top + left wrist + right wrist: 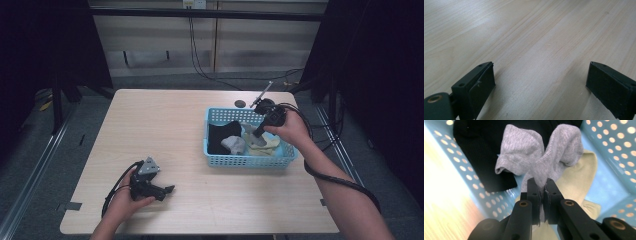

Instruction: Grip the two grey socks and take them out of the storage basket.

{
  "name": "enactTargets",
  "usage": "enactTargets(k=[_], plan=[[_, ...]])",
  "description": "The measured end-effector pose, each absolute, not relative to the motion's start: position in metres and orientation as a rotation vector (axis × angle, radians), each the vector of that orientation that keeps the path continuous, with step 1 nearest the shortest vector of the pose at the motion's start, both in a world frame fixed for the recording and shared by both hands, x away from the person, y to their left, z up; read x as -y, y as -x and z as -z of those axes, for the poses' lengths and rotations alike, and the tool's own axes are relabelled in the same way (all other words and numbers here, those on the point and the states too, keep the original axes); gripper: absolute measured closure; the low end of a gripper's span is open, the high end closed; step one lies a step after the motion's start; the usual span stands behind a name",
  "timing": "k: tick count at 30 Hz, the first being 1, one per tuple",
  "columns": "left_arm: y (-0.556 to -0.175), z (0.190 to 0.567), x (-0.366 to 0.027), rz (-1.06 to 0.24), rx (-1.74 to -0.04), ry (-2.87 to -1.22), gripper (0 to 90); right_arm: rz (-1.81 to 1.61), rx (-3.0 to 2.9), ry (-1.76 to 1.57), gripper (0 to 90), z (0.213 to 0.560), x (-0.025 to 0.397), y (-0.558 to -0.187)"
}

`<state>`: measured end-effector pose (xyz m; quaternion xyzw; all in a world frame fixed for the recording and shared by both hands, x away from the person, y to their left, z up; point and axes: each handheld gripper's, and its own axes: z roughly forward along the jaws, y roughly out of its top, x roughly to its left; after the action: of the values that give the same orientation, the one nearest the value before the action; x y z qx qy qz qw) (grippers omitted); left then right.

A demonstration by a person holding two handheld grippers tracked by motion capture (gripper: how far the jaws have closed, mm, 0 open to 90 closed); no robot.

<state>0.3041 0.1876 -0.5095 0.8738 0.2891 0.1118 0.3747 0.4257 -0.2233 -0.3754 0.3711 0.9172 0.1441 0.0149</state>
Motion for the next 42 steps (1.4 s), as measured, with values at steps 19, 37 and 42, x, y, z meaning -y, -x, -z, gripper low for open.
enactTargets(k=[19, 37, 42], plan=[[-0.304, 0.509, -0.188, -0.287, -0.739, -2.237, 7.5, -0.464, -2.897, -1.013, 84.6, 0.341, 0.224, -0.402], [-0.304, 0.510, -0.187, -0.282, -0.744, -2.234, 7.5, -0.514, -2.949, -0.858, 84.6, 0.324, 0.209, -0.369], [-0.304, 0.510, -0.187, -0.281, -0.745, -2.234, 7.5, -0.525, -2.958, -0.813, 84.6, 0.319, 0.204, -0.359]])
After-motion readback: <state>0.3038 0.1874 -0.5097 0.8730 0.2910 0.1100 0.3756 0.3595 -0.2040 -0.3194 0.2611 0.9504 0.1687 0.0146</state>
